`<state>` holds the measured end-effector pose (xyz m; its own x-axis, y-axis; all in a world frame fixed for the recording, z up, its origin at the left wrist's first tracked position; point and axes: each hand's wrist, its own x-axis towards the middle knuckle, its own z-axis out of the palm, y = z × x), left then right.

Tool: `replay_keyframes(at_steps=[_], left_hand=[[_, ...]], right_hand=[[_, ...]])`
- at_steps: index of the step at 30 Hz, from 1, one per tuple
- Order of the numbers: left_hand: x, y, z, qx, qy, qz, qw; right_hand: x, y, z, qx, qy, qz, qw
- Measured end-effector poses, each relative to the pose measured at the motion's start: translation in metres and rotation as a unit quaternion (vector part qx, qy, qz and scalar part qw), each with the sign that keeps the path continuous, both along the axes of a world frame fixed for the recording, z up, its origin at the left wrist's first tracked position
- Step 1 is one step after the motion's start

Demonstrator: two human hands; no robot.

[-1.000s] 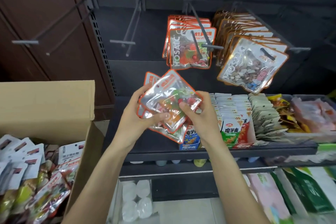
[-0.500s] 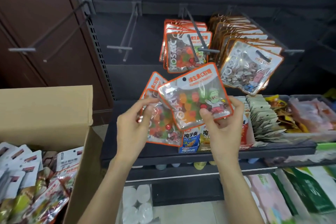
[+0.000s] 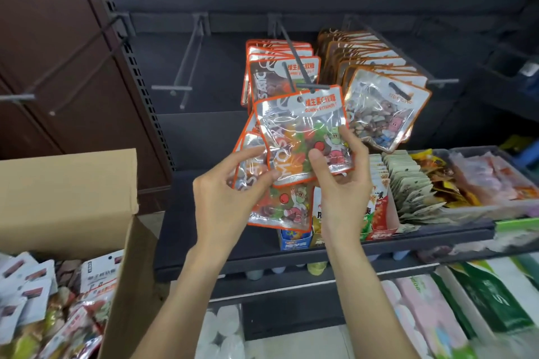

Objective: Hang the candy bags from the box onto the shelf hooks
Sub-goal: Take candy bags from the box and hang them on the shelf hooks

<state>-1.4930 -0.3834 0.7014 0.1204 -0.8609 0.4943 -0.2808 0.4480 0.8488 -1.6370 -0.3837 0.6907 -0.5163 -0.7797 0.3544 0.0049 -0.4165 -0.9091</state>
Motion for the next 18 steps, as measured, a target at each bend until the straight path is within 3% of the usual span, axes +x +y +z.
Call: replay_keyframes(at_steps=[11,15,18], left_hand=[[0.002,-0.023,-0.01,0.017,-0.014,0.034,0.999],[0.014,-0.034,-0.022,0.036,-0.063,0.075,0.995],[0.025,-0.03,-0.028,0.058,-0.047,0.095,0.993]], right_hand=[[-0.006,-0.031,0.004,0.056,0.146,-0.037,0.987],[0.009,-0.073,0.011,0.098,0.134,-0.065,0.984],[0.025,-0.1,0.011,0.134,0.12,-0.094,0.979]])
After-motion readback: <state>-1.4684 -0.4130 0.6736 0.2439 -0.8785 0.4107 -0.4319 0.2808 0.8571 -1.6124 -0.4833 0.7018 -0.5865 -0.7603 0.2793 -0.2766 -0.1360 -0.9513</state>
